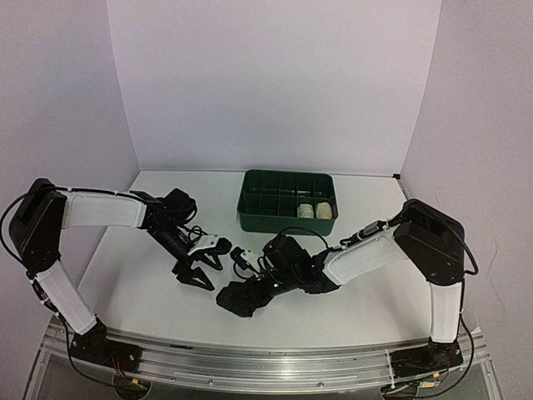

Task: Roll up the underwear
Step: Roll the underwear to the center of the board.

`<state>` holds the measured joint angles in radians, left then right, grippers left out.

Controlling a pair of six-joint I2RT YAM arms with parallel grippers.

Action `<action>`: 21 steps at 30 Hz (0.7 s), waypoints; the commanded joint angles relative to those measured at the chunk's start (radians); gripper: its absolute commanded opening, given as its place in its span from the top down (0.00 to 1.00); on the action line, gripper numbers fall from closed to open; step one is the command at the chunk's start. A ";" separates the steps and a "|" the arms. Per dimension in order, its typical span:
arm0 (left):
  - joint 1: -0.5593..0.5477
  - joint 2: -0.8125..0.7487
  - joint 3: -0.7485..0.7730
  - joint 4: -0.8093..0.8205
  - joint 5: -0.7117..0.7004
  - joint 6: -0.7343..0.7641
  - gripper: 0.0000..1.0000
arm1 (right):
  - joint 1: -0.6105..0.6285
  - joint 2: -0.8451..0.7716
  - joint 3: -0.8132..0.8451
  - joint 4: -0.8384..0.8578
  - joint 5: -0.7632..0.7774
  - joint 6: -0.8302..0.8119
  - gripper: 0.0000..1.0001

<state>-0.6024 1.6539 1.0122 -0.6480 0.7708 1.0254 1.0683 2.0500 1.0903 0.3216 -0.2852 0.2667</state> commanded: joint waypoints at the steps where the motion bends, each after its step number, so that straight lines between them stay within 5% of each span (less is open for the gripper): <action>1: -0.145 -0.009 -0.046 0.153 -0.186 0.073 0.29 | -0.032 0.110 -0.051 -0.093 -0.148 0.184 1.00; 9: -0.220 0.080 -0.072 0.240 -0.282 0.155 0.31 | -0.060 0.148 -0.062 -0.023 -0.168 0.227 1.00; 17: -0.265 0.110 -0.113 0.239 -0.333 0.168 0.57 | -0.060 0.135 -0.030 -0.007 -0.162 0.193 0.98; 21: -0.272 0.126 -0.143 0.239 -0.373 0.175 0.57 | -0.060 0.106 -0.033 -0.008 -0.140 0.162 0.97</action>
<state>-0.8402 1.7298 0.9274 -0.3897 0.4678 1.1759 0.9972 2.1216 1.0805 0.4593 -0.4864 0.4779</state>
